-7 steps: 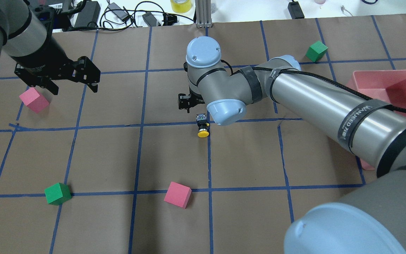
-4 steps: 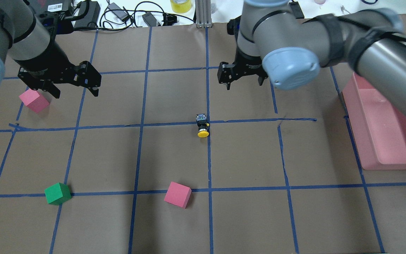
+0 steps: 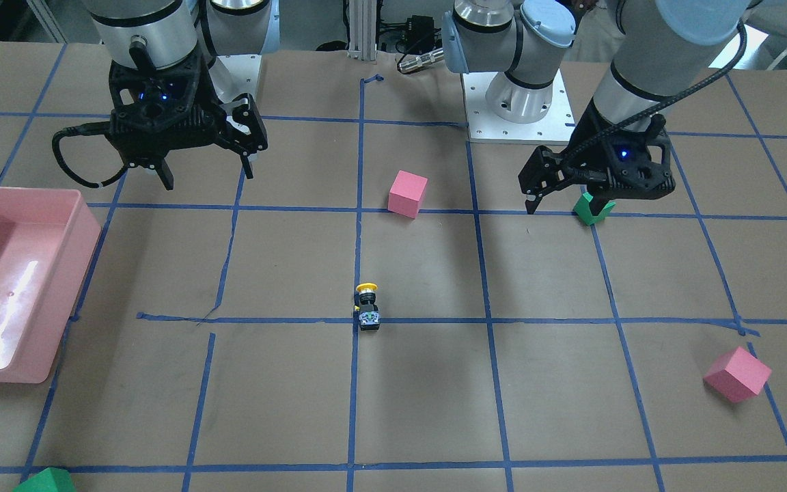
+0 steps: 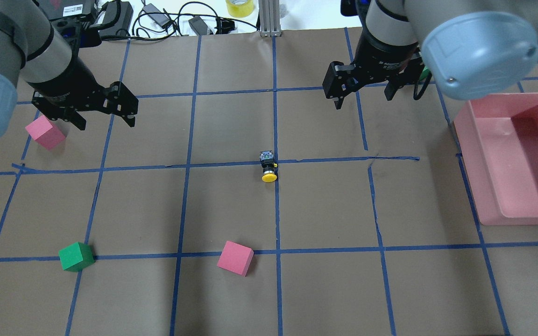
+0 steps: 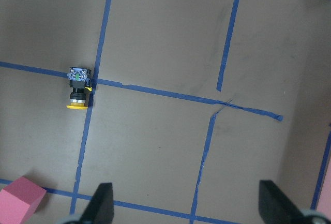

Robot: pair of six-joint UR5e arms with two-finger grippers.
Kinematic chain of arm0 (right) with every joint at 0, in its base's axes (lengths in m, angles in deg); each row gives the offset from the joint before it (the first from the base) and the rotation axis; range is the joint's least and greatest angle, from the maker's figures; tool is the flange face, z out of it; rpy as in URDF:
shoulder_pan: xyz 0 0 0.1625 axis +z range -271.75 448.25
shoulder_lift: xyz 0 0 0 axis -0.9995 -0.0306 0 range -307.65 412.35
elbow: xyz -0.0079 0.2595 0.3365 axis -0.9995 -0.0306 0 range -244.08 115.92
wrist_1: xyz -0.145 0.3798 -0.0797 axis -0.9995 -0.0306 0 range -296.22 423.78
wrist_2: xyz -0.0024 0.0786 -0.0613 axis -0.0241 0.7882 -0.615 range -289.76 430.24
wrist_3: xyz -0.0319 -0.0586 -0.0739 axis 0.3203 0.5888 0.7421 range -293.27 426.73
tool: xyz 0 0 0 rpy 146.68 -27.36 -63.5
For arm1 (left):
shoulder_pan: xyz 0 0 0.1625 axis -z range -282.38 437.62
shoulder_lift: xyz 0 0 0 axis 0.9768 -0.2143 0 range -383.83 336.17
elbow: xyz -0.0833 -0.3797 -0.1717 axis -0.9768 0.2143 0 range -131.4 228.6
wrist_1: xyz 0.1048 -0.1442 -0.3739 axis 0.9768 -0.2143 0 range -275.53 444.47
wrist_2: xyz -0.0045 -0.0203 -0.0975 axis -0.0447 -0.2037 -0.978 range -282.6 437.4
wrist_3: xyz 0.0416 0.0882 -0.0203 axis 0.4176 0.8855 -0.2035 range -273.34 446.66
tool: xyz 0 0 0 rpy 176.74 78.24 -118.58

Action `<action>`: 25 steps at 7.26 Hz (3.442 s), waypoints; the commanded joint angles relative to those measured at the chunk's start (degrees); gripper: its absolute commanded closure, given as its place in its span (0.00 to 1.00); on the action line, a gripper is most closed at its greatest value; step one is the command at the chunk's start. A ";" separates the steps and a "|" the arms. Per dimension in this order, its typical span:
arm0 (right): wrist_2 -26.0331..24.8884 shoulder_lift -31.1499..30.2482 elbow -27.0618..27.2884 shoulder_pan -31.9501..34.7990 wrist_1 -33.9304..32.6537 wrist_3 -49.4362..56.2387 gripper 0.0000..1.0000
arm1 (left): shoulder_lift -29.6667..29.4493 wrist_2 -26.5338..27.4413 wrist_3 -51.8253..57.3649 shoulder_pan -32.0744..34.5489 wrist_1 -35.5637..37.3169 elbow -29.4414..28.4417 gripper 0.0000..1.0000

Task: Align button upright
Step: 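Move the left gripper toward the button lying on the table while the right arm withdraws, then grasp the button body with the left gripper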

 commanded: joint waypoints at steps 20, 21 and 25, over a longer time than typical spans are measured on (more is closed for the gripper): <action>0.58 0.26 -1.05 -2.35 1.28 0.91 0.00 | -31.36 10.06 -39.36 30.25 62.88 13.71 0.10; 0.58 0.26 -1.05 -2.35 1.28 0.91 0.00 | -31.27 9.97 -39.71 30.25 62.70 13.63 0.34; 0.58 0.26 -1.05 -2.35 1.20 0.91 0.00 | -29.60 8.65 -42.00 29.73 57.00 12.49 1.00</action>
